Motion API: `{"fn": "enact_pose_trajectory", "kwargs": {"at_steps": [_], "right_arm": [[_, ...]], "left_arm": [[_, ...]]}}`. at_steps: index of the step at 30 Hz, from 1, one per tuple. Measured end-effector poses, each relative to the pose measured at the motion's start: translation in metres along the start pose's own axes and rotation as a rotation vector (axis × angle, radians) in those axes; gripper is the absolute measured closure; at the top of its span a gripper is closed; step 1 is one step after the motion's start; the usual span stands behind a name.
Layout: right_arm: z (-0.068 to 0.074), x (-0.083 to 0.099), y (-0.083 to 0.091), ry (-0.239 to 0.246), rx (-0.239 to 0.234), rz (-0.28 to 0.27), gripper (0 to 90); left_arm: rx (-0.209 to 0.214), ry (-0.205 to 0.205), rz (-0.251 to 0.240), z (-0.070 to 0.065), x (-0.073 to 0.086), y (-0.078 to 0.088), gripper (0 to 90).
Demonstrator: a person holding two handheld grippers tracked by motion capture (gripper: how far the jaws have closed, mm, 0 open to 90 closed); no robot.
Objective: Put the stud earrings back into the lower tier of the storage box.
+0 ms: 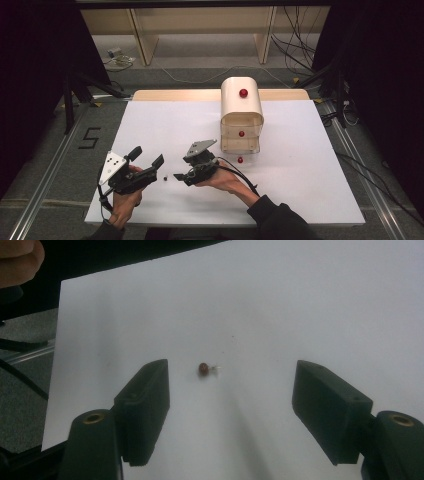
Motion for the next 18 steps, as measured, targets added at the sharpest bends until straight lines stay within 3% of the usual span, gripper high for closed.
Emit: {"fn": "enact_pose_trajectory", "kwargs": {"at_steps": [18], "right_arm": [[-0.001,-0.004,-0.02,0.008,-0.011,0.034,32.2]], "left_arm": [[-0.042,0.015,0.001,0.003,0.0,0.0,15.4]]}}
Point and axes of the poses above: each handheld gripper's, and its own axes: y roughly backward along the jaws, x roughly out of its underside, z roughly to its left, the point moved 1 cm from there along -y, roughly forward along the jaws, and after that the axes turned 14 degrees about -x, right-handed, at the moved point
